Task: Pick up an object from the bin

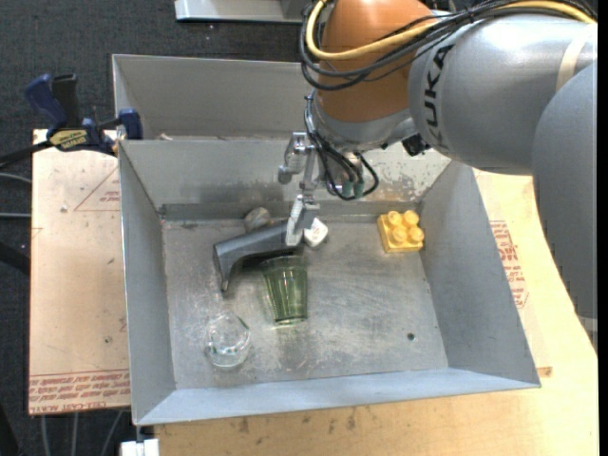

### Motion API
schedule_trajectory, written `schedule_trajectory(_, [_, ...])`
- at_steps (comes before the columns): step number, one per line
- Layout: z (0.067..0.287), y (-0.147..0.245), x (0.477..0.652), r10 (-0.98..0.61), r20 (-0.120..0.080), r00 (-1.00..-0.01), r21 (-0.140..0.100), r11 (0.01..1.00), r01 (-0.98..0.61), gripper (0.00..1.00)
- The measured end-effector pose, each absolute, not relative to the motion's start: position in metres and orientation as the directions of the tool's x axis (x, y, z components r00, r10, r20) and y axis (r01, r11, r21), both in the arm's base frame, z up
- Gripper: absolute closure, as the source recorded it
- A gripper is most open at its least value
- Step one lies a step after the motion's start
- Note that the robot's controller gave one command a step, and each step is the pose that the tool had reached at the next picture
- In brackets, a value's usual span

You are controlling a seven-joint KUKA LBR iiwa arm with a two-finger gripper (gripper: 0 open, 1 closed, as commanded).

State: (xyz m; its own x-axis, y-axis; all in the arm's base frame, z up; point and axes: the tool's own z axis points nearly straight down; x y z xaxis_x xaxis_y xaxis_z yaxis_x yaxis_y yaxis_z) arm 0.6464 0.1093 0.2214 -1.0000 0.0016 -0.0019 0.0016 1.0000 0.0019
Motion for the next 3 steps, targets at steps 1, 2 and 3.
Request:
schedule_trajectory(1, [0.221, 0.109, 0.646, 0.002, -0.002, -1.0, 0.002, 1.0, 0.002, 0.0])
schedule_trajectory(2, [0.171, 0.105, 0.64, -0.013, -0.008, -1.0, 0.002, 1.0, -0.013, 0.0])
schedule_trajectory(3, [0.131, 0.12, 0.645, -0.173, -0.004, -0.985, 0.015, 0.985, -0.173, 0.0])
